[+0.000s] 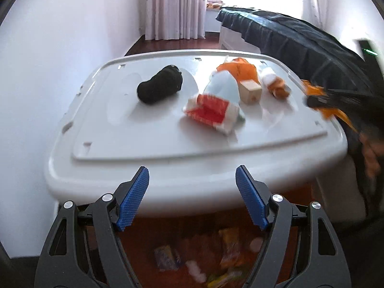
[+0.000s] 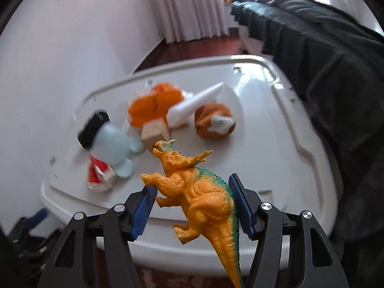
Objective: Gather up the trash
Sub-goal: 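Grasp the orange dinosaur toy with right tool while left tool grasps the red-white paper packet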
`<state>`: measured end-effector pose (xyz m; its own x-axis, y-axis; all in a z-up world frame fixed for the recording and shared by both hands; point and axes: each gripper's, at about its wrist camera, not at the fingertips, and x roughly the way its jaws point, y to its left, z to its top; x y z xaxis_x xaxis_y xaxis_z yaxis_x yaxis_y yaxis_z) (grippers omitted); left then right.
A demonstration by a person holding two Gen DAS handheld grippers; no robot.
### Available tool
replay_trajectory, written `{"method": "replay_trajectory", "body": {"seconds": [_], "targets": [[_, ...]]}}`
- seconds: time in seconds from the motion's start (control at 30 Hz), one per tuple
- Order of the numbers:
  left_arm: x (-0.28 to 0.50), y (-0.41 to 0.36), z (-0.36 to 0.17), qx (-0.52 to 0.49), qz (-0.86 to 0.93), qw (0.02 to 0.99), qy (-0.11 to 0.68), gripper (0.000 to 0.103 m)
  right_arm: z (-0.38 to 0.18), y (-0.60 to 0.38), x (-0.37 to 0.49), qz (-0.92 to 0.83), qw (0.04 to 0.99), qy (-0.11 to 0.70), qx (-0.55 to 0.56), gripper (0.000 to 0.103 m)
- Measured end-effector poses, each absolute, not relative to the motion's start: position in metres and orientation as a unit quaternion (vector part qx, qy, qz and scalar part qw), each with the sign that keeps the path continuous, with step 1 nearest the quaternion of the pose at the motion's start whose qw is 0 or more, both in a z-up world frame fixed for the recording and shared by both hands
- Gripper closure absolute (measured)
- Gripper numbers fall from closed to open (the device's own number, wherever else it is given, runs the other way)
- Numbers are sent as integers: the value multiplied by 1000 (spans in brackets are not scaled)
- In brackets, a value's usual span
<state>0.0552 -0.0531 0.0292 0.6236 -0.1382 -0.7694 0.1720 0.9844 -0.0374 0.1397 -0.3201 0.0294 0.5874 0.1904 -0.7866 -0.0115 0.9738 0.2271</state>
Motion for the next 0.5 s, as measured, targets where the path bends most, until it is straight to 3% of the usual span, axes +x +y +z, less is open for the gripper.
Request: {"method": "replay_trajectory", "body": {"seconds": [0.2,0.5], "targets": [[102,-72,27,-45,-71,895,438,30,60,-330,97,49,907,388,157,43],[153,-99,13,-78,-32,885,458,30,66,-342,99,53,908,377,175,43]]}}
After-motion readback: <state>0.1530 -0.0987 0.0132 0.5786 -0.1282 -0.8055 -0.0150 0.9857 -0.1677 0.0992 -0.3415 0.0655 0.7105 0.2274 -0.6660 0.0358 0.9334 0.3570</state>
